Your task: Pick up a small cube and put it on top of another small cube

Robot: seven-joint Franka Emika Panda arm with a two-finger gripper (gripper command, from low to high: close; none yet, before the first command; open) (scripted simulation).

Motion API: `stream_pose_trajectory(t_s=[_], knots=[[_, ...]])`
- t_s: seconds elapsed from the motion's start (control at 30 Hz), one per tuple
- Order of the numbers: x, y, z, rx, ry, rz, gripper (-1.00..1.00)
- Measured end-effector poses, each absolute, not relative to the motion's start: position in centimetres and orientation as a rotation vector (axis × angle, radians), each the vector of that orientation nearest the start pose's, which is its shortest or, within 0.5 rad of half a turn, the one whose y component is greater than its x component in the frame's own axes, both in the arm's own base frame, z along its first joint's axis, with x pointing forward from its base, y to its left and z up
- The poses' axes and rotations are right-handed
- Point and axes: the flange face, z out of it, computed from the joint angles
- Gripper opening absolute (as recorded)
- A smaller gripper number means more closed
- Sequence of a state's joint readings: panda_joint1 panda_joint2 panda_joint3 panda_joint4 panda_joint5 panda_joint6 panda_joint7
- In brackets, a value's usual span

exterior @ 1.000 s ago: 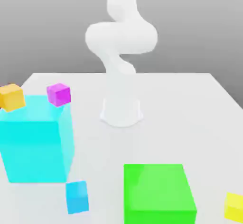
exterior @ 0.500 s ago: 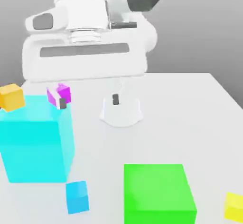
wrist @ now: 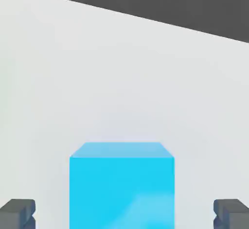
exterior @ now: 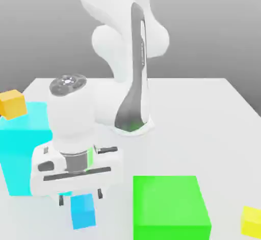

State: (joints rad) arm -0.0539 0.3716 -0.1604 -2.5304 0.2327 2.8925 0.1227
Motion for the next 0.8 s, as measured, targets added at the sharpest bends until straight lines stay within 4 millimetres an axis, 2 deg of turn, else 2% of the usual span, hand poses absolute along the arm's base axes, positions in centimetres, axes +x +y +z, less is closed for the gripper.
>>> stream_pose_trajectory(t_s=[0.23,0.4,0.8], knots=[[43.5,-11.5,13.7,-3.024,0.856,0.001,-1.0],[43.5,-11.5,18.9,-3.023,0.857,0.001,-1.0],[43.3,-14.9,24.4,-2.708,1.545,0.022,-1.0]])
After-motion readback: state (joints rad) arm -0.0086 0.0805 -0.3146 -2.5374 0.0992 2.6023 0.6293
